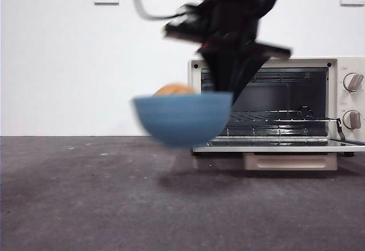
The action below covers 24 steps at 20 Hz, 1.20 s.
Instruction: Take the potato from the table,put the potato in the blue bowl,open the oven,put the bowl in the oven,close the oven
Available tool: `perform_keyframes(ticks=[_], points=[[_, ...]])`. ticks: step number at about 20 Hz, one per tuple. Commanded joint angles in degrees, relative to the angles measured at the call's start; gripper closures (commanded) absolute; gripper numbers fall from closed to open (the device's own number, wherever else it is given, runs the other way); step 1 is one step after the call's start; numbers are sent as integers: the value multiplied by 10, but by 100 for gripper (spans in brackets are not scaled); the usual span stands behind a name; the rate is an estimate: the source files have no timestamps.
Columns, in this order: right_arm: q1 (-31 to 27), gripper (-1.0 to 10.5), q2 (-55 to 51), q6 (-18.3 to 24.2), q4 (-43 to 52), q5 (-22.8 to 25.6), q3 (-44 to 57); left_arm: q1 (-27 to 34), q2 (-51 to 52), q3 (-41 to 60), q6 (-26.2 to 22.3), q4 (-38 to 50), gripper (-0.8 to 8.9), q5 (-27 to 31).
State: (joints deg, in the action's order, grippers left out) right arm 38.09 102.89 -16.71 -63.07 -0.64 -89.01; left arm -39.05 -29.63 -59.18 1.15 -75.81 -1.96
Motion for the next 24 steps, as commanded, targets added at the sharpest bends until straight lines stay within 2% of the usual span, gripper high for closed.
perform_keyframes(ticks=[1, 5, 13, 17, 21, 24], points=[[-52, 959, -21, -14, 0, 0, 2, 2, 2, 3, 4, 2, 821, 0], [-138, 958, -30, -32, 3, 2, 2, 2, 2, 3, 4, 3, 821, 0], [-229, 959, -29, -71, 57, -6, -5, 2, -13, 3, 2, 3, 821, 0], [-247, 959, -28, -107, 88, -8, -6, 2, -21, 3, 2, 2, 821, 0], [-263, 959, -16, -154, 101, -38, -15, 2, -21, 3, 2, 2, 821, 0], [-265, 959, 12, -159, 69, -27, -66, 2, -21, 3, 2, 2, 821, 0]])
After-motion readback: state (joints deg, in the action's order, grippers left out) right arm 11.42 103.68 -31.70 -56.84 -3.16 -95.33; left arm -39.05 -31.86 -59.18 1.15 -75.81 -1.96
